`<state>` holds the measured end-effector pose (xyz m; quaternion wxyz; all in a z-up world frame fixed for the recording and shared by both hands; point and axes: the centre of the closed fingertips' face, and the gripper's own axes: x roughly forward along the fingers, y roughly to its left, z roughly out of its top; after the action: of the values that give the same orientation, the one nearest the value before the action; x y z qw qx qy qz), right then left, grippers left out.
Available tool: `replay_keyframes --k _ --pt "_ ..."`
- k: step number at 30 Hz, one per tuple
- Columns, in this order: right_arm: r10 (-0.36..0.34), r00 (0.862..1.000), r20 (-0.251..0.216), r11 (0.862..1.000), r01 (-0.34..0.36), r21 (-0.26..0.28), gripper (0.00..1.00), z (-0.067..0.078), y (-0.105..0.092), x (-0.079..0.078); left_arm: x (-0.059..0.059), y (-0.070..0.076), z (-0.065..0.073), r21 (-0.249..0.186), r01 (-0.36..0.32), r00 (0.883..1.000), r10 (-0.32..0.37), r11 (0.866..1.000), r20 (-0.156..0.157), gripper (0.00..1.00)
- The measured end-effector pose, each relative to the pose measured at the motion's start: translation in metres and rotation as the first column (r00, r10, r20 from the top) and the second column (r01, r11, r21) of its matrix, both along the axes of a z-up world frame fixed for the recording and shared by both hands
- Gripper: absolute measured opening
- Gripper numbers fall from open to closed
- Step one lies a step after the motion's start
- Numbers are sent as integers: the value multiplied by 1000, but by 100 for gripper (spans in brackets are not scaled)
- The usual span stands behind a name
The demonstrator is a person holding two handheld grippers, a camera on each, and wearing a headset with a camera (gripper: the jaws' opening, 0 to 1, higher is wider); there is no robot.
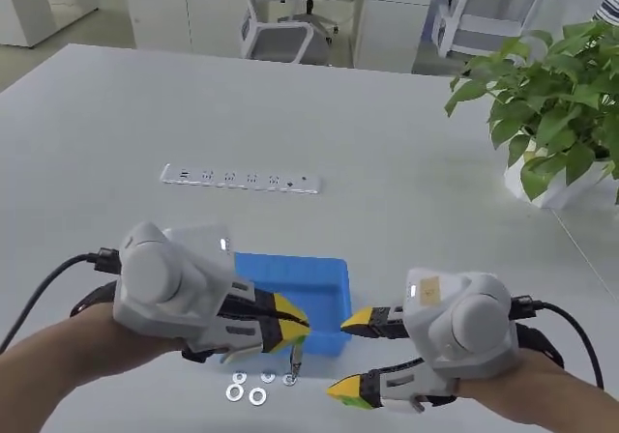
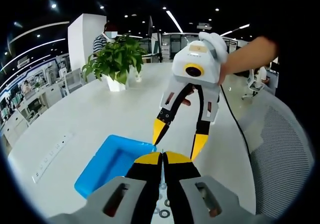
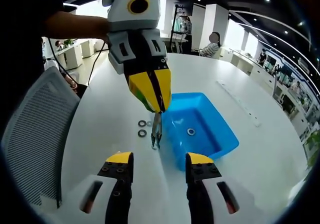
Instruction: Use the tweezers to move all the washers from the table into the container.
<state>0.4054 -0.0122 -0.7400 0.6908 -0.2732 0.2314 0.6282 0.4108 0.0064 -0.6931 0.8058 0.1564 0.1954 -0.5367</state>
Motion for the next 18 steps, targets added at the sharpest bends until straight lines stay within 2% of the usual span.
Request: replay_keyframes --k 15,18 --pt "8 1000 -10 1000 -9 -17 41 -7 0 -3 -1 4 -7 -10 -13 1000 13 1000 -18 5" --pt "11 1000 -13 1000 -11 -18 41 -8 1 -3 -1 4 -7 -16 -17 999 17 1000 -33 5"
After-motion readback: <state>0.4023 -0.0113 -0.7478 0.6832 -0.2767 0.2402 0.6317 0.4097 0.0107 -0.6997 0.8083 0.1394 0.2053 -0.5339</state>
